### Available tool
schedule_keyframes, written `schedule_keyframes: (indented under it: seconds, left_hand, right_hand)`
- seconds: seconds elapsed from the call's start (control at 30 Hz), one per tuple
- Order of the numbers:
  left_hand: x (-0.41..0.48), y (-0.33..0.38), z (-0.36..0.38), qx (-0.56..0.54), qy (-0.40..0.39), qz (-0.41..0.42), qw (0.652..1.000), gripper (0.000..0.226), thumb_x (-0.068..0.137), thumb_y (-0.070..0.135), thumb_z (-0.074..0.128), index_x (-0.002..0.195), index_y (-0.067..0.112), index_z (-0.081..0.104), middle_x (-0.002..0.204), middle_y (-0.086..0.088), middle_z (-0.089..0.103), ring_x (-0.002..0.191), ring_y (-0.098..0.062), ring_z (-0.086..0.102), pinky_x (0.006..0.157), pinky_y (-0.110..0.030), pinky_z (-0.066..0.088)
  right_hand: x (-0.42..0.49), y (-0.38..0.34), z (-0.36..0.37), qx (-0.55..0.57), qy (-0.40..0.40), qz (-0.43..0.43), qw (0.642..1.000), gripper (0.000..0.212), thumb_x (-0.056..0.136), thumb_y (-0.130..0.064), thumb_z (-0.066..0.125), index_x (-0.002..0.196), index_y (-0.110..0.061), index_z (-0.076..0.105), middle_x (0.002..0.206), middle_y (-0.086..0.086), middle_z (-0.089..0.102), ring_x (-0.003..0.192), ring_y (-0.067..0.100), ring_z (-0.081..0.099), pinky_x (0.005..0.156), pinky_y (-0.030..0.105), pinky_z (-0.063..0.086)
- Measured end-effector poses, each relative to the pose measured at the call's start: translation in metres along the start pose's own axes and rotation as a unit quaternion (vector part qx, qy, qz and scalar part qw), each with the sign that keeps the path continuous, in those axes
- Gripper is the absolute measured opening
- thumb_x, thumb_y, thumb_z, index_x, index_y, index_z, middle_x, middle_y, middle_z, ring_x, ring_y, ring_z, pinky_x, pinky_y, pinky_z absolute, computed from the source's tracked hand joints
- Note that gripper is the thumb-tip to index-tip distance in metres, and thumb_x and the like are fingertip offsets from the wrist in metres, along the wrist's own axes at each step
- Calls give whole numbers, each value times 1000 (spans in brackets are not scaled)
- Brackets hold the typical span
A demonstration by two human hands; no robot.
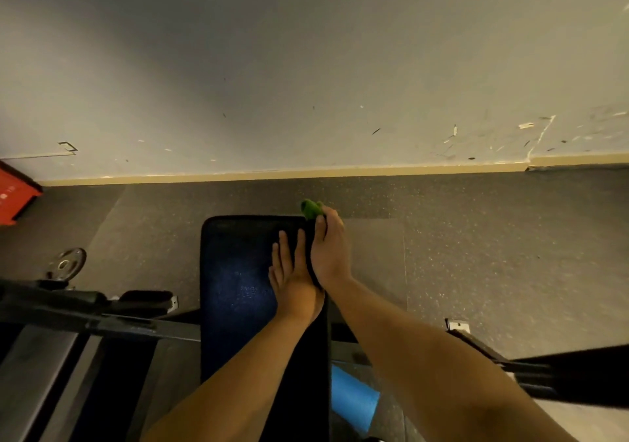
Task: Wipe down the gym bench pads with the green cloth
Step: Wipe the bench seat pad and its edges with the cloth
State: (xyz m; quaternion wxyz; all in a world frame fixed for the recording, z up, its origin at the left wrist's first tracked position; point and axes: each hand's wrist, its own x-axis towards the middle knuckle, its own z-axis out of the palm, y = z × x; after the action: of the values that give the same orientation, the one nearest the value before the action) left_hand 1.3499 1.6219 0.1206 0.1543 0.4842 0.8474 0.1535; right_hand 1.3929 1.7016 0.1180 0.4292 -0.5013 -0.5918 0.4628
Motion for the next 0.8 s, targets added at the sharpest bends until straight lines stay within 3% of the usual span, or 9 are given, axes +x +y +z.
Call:
schedule_keyframes:
  seconds: [0.2,0.33,0.47,0.6,0.7,0.8]
  left_hand:
    - [-1,0,0,8,-14,-5,1000,98,93,42,61,155,37,-15,161,4,-31,150,-18,-25,123,-47,-6]
    - [1,-4,3,-1,9,5,1000,85,99,43,51,149,45,-18,157,11,-32,152,-16,-20,122,-46,-3]
    - [0,-14,1,1,-3,27,1000,82,100,40,51,148,47,-15,159,10,-29,151,-15,-19,122,-45,-3]
    - [-2,-19,-2,16,-18,48,999,80,101,38,51,148,46,-14,155,13,-32,149,-12,-23,122,-45,-2]
    - [-2,-20,-2,14,-10,54,998,80,101,35,52,147,45,-12,157,12,-29,145,-8,-26,122,-45,-1]
    - [-1,-23,0,11,-2,66,998,80,101,35,53,148,44,-11,158,10,-28,145,-9,-27,122,-43,-3]
  right_hand:
    - [-25,9,-11,21,45,36,998,29,104,-15,43,131,-14,52,126,2,56,112,12,54,92,22,43]
    - [-39,30,-25,-3,11,72,997,23,100,-10,47,120,-18,57,115,3,59,106,17,57,91,30,48]
    - [-15,32,-42,-15,-63,66,996,12,99,-17,46,102,-20,57,102,1,57,89,18,59,78,38,53]
    - [34,-12,-40,66,-76,75,992,16,99,-15,47,112,-22,54,115,2,45,90,12,51,75,21,46]
    - [45,-26,-19,-1,-137,73,988,19,98,-20,44,112,-25,55,118,2,49,103,21,44,86,33,37]
    - [32,-16,-13,19,-96,52,994,19,97,-15,40,106,-22,56,112,-1,49,107,21,38,88,35,32]
